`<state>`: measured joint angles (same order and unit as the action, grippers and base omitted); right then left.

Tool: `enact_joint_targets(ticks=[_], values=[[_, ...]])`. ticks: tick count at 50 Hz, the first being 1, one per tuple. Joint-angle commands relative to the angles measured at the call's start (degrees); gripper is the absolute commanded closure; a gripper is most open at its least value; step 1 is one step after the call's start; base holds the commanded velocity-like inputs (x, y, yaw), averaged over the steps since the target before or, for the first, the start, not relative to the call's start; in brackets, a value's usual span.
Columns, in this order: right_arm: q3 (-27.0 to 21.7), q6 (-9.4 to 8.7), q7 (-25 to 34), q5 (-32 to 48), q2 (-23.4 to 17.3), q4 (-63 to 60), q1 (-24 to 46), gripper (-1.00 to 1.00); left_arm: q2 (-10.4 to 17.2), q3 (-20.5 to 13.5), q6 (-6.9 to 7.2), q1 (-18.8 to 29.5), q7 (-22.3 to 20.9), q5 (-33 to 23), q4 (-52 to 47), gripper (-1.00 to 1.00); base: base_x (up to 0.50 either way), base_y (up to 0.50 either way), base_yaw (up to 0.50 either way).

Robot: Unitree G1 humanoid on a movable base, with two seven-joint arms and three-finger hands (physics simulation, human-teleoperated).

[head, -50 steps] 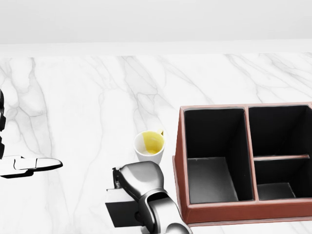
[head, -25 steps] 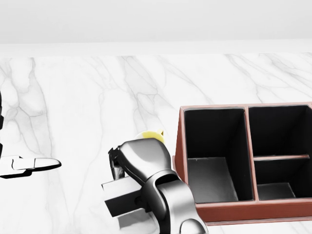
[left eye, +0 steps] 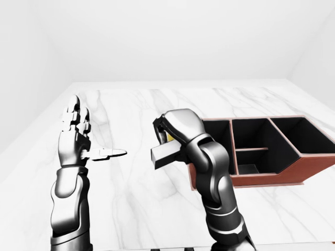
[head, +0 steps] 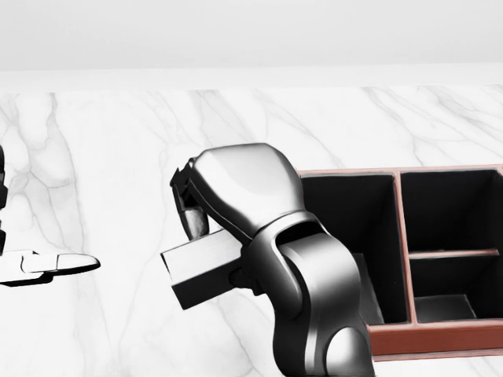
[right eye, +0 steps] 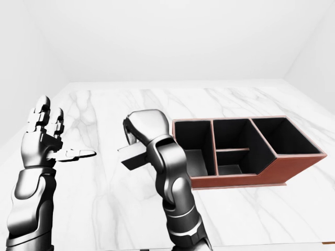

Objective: Pick up the book and place it in the caddy.

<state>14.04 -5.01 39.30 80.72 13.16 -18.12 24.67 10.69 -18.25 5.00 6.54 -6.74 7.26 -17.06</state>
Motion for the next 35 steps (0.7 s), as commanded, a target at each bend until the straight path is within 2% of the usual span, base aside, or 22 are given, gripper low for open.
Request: enact_joint_targets(ticks=[1, 7, 19, 23, 26, 28, 35], values=[[-4.65, 0.01, 0.7, -0.27, -1.42, -6.19, 7.94, 1.0, -0.15, 0.24, 0.0, -0.04, 0.06, -0.15, 0.22, -1.0, 0.0, 0.0, 0.0], [-8.7, 0.01, 0.7, -5.41, -5.69, -6.59, 12.14, 1.0, -0.16, 0.2, 0.0, -0.15, 0.15, -0.21, -0.22, -1.0, 0.0, 0.0, 0.0], [-13.15, 0.01, 0.7, -14.93, -14.4, -6.97, 17.47, 1.0, -0.14, 0.05, 0.0, -0.11, 0.22, -0.16, -0.93, -1.0, 0.0, 0.0, 0.0], [-15.81, 0.01, 0.7, -19.9, -19.41, -6.23, 16.83, 1.0, -0.1, -0.12, 0.0, -0.09, 0.22, -0.02, -0.97, -1.0, 0.0, 0.0, 0.0], [-18.39, 0.01, 0.52, -24.79, -21.48, -5.43, 16.88, 1.0, -0.13, -0.18, 0.0, -0.1, 0.28, 0.04, -0.74, -1.0, 0.0, 0.0, 0.0], [-19.24, 0.01, -1.79, -27.39, -24.06, -4.21, 16.28, 1.0, -0.18, 0.04, 0.0, 0.0, 0.36, -0.04, -0.58, -1.0, 0.0, 0.0, 0.0], [-21.25, 0.01, -5.61, -34.84, -29.18, -3.44, 15.4, 1.0, -0.45, 1.06, 0.0, 0.42, 0.45, -0.43, 0.23, -1.0, 0.0, 0.0, 0.0]])
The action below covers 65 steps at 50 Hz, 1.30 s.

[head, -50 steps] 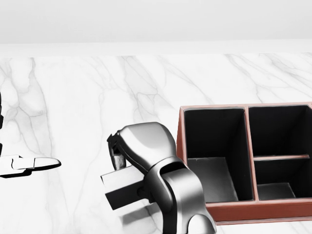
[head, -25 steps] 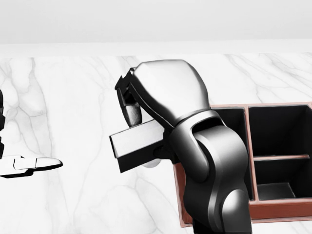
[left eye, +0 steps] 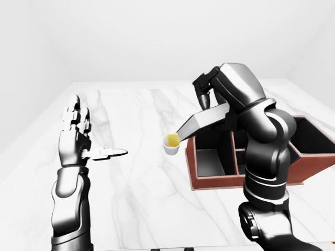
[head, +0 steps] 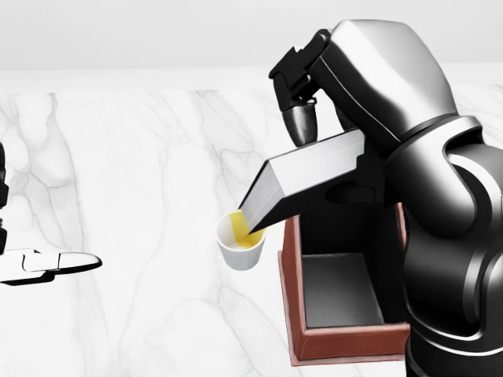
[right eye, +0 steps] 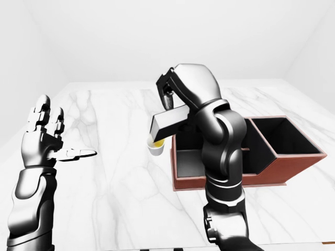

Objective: Pick up the book and place it in the caddy.

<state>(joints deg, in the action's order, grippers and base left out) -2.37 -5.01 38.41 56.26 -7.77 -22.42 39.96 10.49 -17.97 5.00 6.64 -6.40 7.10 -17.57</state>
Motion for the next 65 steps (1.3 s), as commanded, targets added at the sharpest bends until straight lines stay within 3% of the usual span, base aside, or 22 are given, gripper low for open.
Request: enact_joint_targets(ticks=[1, 13, 26, 42, 65], values=[[-5.33, 0.01, -5.0, -11.14, -8.97, 0.85, -0.24, 1.0, -0.23, 0.83, 0.0, 0.39, 0.09, -0.26, 0.83, -1.0, 0.0, 0.0, 0.0], [-10.44, 0.01, -6.26, -17.8, -16.49, 0.8, -4.77, 1.0, -0.33, 1.06, 0.0, 0.26, 0.13, -0.44, 0.48, -1.0, 0.0, 0.0, 0.0], [-14.54, 0.01, -5.71, -20.0, -21.48, -0.17, -9.19, 1.0, -0.43, 1.36, 0.0, 0.43, 0.15, -0.79, 0.51, -1.0, 0.0, 0.0, 0.0], [-18.64, 0.01, -4.45, -18.67, -24.03, 0.94, -15.1, 1.0, -0.43, 1.2, 0.0, 0.35, 0.09, -0.8, 0.75, -1.0, 0.0, 0.0, 0.0], [-20.15, 0.01, -3.58, -15.64, -25.61, 6.15, -16.24, 1.0, -0.33, 1.25, 0.0, 0.53, 0.1, -0.79, 1.25, -1.0, 0.0, 0.0, 0.0]])
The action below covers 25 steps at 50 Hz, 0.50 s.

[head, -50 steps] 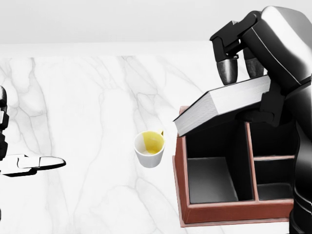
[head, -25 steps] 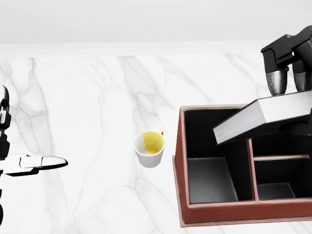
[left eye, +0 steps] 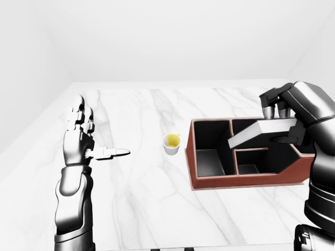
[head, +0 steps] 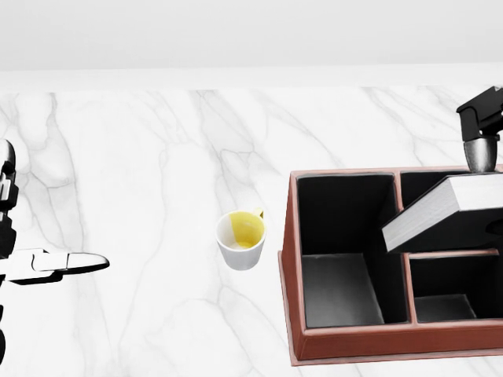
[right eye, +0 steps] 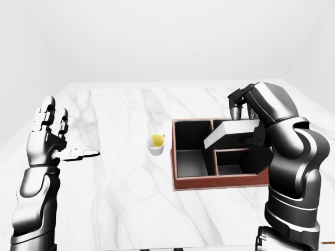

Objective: Pick up the book and place it in the caddy.

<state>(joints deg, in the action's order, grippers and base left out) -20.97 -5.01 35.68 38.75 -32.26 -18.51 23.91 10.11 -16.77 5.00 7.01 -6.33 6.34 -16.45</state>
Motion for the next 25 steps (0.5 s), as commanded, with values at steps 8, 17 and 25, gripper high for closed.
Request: enact_joint_targets(ticks=[8, 17, 25], values=[[-0.54, 0.01, -0.53, 4.18, -2.12, 4.31, 1.51, 1.0, -0.03, 0.2, 0.0, 0.09, 0.03, -0.11, 0.41, -1.0, 0.0, 0.0, 0.0], [-1.47, 0.01, -0.25, 4.68, -3.21, 6.59, 1.76, 1.0, -0.2, 0.42, 0.0, -0.03, 0.04, -0.3, 0.95, -1.0, 0.0, 0.0, 0.0], [-0.78, 0.01, -0.56, 5.19, -2.62, 7.14, 1.9, 1.0, -0.29, 0.6, 0.0, -0.11, 0.04, -0.44, 1.24, -1.0, 0.0, 0.0, 0.0]])
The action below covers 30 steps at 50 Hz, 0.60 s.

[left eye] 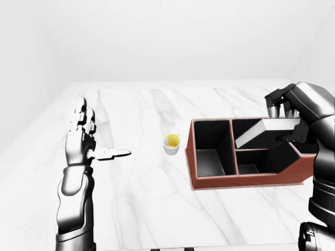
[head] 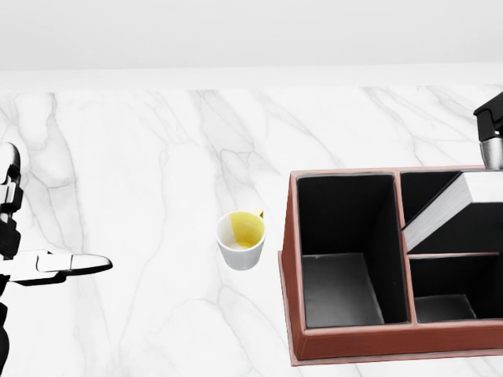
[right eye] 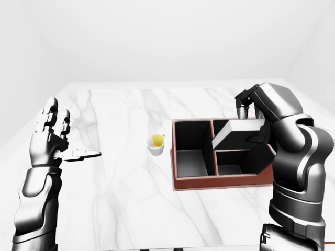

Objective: Pick up the book and place it in the caddy.

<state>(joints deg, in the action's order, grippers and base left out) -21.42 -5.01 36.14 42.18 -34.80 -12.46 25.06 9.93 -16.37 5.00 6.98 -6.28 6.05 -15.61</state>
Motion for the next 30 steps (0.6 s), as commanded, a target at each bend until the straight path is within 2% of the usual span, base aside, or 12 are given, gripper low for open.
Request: enact_joint_targets(ticks=[1, 10, 30], values=[[-0.24, 0.01, -1.01, 1.89, 0.04, 1.09, 0.75, 1.0, -0.12, 0.18, 0.0, -0.11, -0.01, -0.14, 0.35, -1.0, 0.0, 0.0, 0.0], [0.95, 0.01, -1.75, 1.42, 0.56, 4.82, 1.97, 1.0, -0.24, 0.24, 0.0, -0.24, -0.03, -0.23, 0.32, -1.0, 0.0, 0.0, 0.0], [0.46, 0.01, -1.99, 3.49, -1.8, 9.2, 2.3, 1.0, -0.13, 0.41, 0.0, 0.1, 0.03, -0.38, 0.8, -1.0, 0.0, 0.0, 0.0]])
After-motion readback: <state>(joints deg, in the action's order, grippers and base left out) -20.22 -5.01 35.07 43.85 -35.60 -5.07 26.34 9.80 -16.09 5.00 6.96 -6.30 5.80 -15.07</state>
